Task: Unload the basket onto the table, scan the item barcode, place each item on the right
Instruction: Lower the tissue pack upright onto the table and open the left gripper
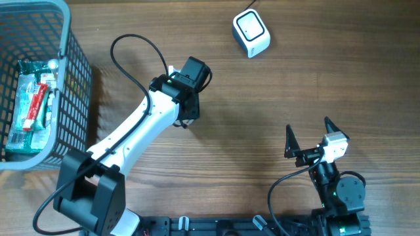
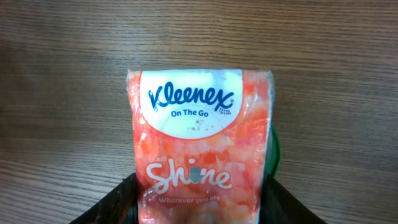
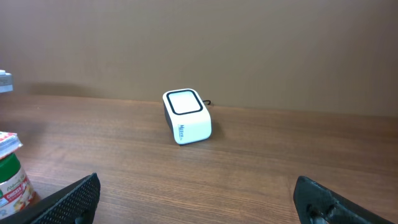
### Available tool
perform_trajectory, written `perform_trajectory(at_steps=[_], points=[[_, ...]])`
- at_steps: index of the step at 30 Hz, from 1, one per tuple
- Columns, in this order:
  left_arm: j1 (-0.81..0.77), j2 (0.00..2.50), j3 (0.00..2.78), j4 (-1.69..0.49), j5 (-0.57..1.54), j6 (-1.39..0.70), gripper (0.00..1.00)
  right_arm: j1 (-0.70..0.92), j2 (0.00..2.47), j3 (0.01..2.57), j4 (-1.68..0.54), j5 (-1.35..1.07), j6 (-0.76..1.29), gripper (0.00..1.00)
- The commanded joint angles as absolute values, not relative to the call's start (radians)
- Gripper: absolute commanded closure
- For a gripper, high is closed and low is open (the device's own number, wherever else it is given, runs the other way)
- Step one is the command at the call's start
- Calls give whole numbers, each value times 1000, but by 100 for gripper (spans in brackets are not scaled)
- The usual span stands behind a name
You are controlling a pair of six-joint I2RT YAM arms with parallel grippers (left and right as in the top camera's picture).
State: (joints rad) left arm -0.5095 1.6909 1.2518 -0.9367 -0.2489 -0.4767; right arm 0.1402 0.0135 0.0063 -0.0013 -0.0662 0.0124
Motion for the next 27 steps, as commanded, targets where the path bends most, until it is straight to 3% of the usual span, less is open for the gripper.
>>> perform_trajectory(at_steps=[1,27], points=[[-506,1700,1243,-932,-228,-479,51,135,7,5,1,-57,1,0],[-506,1700,1244,-951,-225,-475,54,135,7,5,1,-57,1,0]])
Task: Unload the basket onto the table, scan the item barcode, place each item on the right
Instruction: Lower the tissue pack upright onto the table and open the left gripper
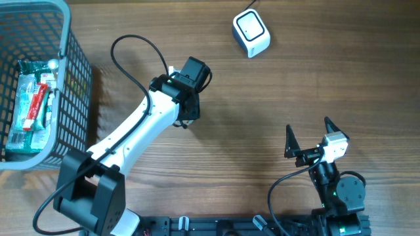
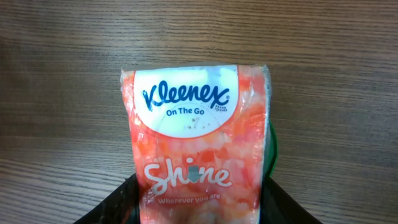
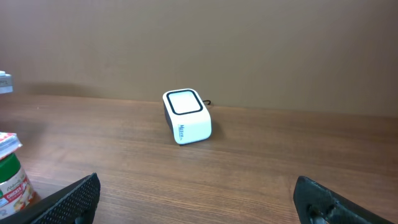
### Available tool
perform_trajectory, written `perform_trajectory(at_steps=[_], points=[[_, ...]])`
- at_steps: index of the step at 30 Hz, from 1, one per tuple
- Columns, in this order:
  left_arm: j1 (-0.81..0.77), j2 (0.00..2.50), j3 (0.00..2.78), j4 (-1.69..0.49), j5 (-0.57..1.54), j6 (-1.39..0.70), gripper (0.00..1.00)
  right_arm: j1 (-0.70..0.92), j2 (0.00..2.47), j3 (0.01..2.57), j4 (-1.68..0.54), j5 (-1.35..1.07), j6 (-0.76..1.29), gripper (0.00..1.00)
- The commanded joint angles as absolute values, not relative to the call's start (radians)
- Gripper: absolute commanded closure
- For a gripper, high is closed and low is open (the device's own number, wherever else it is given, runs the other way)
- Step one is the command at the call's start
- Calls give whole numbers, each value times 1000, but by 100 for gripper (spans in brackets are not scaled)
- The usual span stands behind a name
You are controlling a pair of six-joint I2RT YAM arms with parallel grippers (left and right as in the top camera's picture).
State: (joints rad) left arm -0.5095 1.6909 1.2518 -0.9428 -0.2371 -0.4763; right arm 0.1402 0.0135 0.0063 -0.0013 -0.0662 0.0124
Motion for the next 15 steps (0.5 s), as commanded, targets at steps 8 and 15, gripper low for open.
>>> perform_trajectory(at_steps=[8,15], points=[[-506,1700,1244,-958,-225,-474,54,135,7,5,1,-57,1,0],[-506,1680,1244,-954,-224,-456,53,135,7,5,1,-57,1,0]])
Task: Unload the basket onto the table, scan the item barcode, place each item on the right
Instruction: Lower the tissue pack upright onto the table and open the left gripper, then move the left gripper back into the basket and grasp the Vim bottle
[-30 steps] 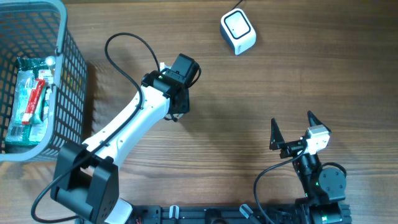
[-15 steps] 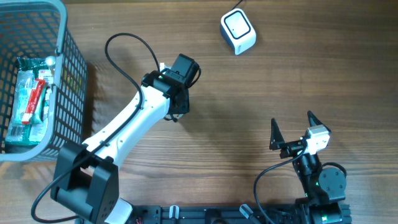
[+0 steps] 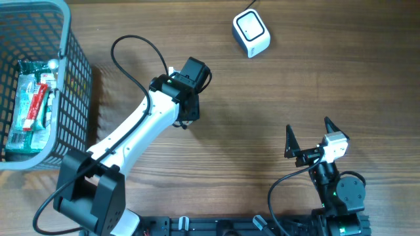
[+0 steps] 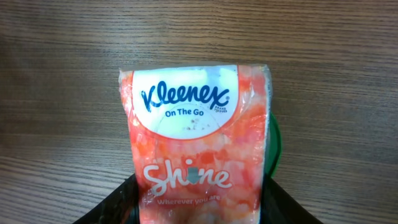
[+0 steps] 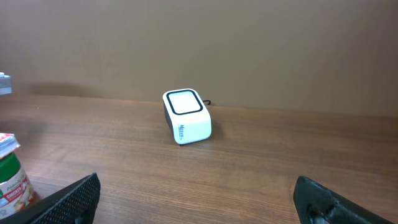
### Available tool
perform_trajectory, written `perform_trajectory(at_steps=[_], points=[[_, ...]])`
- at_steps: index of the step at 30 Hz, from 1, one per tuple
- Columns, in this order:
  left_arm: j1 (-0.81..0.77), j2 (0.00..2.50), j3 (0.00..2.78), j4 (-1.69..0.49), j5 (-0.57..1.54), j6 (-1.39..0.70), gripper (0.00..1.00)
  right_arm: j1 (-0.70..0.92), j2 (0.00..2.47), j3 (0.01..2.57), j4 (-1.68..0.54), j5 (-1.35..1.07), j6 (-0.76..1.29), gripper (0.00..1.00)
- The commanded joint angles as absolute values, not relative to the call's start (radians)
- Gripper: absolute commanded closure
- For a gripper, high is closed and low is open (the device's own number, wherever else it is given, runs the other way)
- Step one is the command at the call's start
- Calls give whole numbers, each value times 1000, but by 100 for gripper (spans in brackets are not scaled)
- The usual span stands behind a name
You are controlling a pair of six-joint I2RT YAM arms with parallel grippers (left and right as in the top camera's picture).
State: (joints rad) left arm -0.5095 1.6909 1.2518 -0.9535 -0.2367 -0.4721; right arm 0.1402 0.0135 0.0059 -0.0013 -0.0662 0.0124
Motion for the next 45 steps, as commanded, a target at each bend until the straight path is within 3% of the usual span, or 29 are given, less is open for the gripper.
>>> perform_trajectory(at_steps=[1,4,8,11,18,19,20,22,24,27,33,45], points=[[-506,1678,1244,-954,-225,-456,53,135,7,5,1,-57,1,0],[-506,1675,1244,-954,-225,-456,50,135,7,5,1,-57,1,0],[-506,1674,1245,-950,-225,-452,20,135,7,5,1,-57,1,0],[-505,1660,1292,-963,-225,-421,12,135,7,5,1,-57,1,0],[-411,1532,1520,-1119,-225,-403,11,135,7,5,1,-57,1,0],[-381,1497,1530,-1140,-225,-403,18,135,7,5,1,-57,1,0],[-344,1457,1530,-1154,-226,-401,32,135,7,5,1,-57,1,0],[-262,1385,1530,-1190,-229,-400,69,135,7,5,1,-57,1,0],[-185,1336,1530,-1216,-243,-399,84,135,7,5,1,-57,1,0],[-68,1288,1530,-1233,-310,-399,91,135,7,5,1,-57,1,0],[94,1293,1522,-1250,-313,-369,93,135,7,5,1,-56,1,0],[130,1332,1516,-1254,-357,-371,92,135,7,5,1,-57,1,0]])
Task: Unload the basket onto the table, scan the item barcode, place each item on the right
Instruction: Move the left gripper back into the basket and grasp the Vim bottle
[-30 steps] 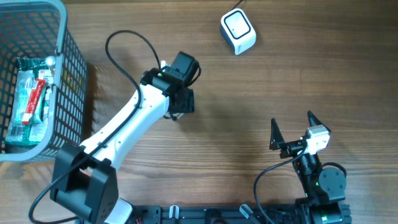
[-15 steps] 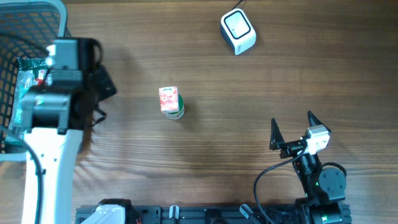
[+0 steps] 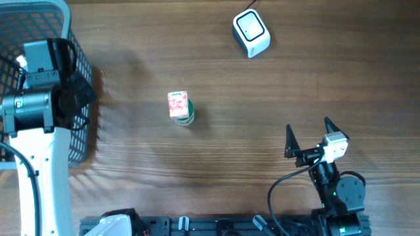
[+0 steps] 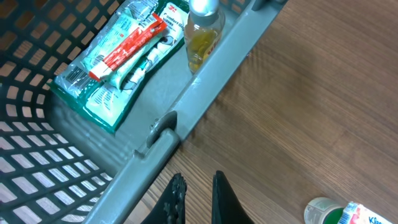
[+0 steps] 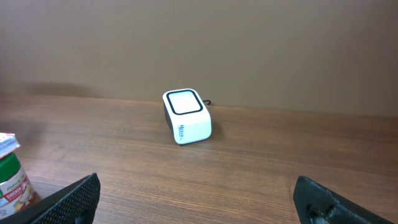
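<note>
An orange Kleenex tissue pack [image 3: 177, 103] lies on top of a green-lidded can [image 3: 187, 118] in the middle of the table. The pack [image 4: 368, 215] and can [image 4: 324, 210] also show at the lower right of the left wrist view. The white barcode scanner [image 3: 251, 32] stands at the far right, and the right wrist view faces the scanner [image 5: 186, 116]. My left gripper [image 4: 196, 178] is shut and empty, over the basket's right rim [image 4: 205, 93]. My right gripper [image 5: 196, 186] is open and empty near the front right.
The grey wire basket [image 3: 73, 52] at the far left holds a toothpaste pack [image 4: 115, 56] and a small bottle of yellow liquid [image 4: 204, 34]. My left arm [image 3: 39, 98] hangs over the basket's right side. The scanner's cable runs off the far edge.
My left gripper let go of the tissue pack, which now rests on the can. The left arm has moved from the table's middle to the basket's rim, fingers shut. The right arm is unchanged.
At all three earlier moments my left gripper stayed at the table's middle with the tissue pack between its fingers above the green can, the pack shifting only slightly. Now the pack sits free on the can and the left gripper is by the basket.
</note>
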### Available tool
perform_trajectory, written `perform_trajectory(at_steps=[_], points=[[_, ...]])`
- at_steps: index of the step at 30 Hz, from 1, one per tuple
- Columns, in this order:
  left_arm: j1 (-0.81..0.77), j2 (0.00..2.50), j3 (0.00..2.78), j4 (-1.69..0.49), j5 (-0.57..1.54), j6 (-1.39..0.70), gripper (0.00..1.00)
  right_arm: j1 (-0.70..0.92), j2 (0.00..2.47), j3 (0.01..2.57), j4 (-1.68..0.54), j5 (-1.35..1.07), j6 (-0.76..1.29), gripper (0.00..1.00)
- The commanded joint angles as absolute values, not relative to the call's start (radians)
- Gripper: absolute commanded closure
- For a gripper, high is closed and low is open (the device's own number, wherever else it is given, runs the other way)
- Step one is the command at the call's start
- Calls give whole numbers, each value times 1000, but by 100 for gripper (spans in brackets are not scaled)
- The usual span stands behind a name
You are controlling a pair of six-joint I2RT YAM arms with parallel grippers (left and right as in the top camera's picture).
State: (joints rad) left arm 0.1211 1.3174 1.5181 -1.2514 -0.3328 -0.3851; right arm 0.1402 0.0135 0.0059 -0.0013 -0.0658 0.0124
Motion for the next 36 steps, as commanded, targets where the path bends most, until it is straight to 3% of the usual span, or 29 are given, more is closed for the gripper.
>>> perform_trajectory(at_steps=[1,23,27,28,30,32,35,36], points=[[130,1332,1509,-1253,-357,-371,91,135,7,5,1,-57,1,0],[130,1339,1466,-1216,-472,-374,84,135,7,5,1,-57,1,0],[130,1339,1466,-1201,-292,-357,84,135,7,5,1,-57,1,0],[130,1339,1467,-1184,-227,-312,80,135,7,5,1,-57,1,0],[130,1337,1494,-1125,-110,-251,62,135,7,5,1,-57,1,0],[130,1337,1587,-1067,-2,-207,54,135,7,5,1,-57,1,0],[131,1339,1734,-976,10,-159,38,135,7,5,1,-57,1,0],[138,1339,1775,-944,-3,-149,37,135,7,5,1,-57,1,0]])
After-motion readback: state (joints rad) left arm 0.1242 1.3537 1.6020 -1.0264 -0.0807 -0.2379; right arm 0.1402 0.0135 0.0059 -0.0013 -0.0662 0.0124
